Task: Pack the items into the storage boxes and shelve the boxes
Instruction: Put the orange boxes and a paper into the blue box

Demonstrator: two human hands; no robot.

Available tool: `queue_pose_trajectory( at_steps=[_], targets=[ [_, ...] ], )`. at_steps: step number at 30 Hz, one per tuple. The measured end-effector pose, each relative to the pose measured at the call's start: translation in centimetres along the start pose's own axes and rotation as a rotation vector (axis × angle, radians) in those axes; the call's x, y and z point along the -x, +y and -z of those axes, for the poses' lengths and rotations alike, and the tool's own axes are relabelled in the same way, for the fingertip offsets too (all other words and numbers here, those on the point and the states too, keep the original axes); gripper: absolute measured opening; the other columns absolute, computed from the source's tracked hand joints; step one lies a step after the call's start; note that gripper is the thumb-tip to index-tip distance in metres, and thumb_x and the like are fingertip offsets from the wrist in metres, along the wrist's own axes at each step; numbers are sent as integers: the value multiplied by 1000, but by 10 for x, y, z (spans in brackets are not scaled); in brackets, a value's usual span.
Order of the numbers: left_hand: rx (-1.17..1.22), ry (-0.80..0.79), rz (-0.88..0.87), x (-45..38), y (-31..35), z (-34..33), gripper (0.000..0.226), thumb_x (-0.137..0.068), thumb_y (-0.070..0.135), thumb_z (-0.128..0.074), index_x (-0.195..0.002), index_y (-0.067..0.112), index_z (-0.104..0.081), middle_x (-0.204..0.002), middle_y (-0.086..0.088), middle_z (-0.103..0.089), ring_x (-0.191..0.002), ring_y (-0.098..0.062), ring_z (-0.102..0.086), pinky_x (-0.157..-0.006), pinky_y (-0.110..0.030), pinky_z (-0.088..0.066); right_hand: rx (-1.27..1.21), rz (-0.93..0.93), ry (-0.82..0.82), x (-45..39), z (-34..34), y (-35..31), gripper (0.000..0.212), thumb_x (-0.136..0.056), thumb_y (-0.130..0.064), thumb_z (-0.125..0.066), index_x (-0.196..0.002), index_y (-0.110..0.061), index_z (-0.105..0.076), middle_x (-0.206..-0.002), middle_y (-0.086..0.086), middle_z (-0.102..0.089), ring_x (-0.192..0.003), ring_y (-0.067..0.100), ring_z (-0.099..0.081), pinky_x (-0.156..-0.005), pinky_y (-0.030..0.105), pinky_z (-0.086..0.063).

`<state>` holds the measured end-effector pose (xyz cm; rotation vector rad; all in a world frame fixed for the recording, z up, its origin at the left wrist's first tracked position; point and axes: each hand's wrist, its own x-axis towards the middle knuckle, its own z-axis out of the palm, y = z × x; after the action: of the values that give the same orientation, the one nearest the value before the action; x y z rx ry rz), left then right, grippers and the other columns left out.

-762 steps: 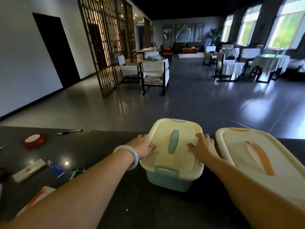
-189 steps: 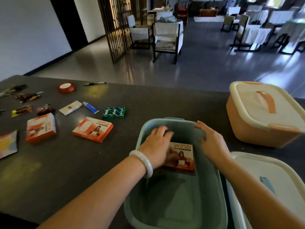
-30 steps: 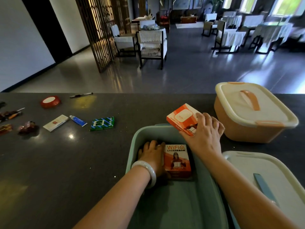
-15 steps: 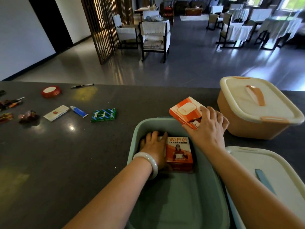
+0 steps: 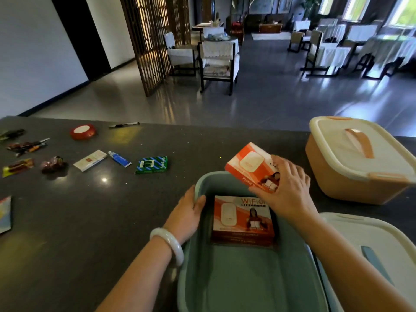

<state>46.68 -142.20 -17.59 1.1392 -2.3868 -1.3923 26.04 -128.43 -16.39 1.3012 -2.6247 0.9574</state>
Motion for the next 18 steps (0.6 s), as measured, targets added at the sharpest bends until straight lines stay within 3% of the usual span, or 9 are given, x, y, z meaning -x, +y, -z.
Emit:
queue_pose_trajectory(
  at_steps=[2, 5, 8, 12, 18],
  targets=[
    [88, 10, 17, -1, -5, -2, 52, -99, 52, -30, -147, 35, -24, -135, -4, -55, -118, -24, -55, -102, -44, -41, -52, 53, -129, 7, 2, -5, 93, -62, -76, -62, -138, -44, -20, -144, -10, -31, -133, 15, -23, -109, 46, -22],
    [105, 35, 21, -4, -9, -4, 51, -99, 54, -24, -146, 35, -28, -128, 1, -58, -121, -25, -54, -93, -31, -38, -28, 108, -408, 15, 3, -7, 96, -54, -87, -54, -135, -52, -16, -141, -19, -26, -133, 9, -20, -109, 41, -24],
    [112, 58, 32, -5, -12, -7, 51, -100, 51, -21, -147, 32, -27, -134, -1, -54, -129, -23, -47, -92, -24, -29, 92, 204, -590, 17, -4, -5, 100, -61, -80, -60, -142, -46, -13, -146, -17, -22, -137, 9, -17, -114, 39, -16],
    [84, 75, 46, -9, -16, -9, 54, -101, 50, -20, -150, 28, -23, -142, -6, -49, -130, -23, -45, -90, -24, -27, 213, 238, -633, 7, -19, -10, 106, -67, -66, -69, -148, -33, -10, -152, -10, -18, -141, 13, -14, -117, 39, -8],
    [69, 76, 23, -9, -16, -10, 51, -101, 49, -20, -147, 29, -28, -125, -4, -59, -110, -18, -57, -87, -29, -39, 186, 198, -657, 7, -32, -3, 108, -70, -55, -74, -150, -34, -5, -155, -11, -10, -144, 12, -7, -116, 37, -7]
  ],
)
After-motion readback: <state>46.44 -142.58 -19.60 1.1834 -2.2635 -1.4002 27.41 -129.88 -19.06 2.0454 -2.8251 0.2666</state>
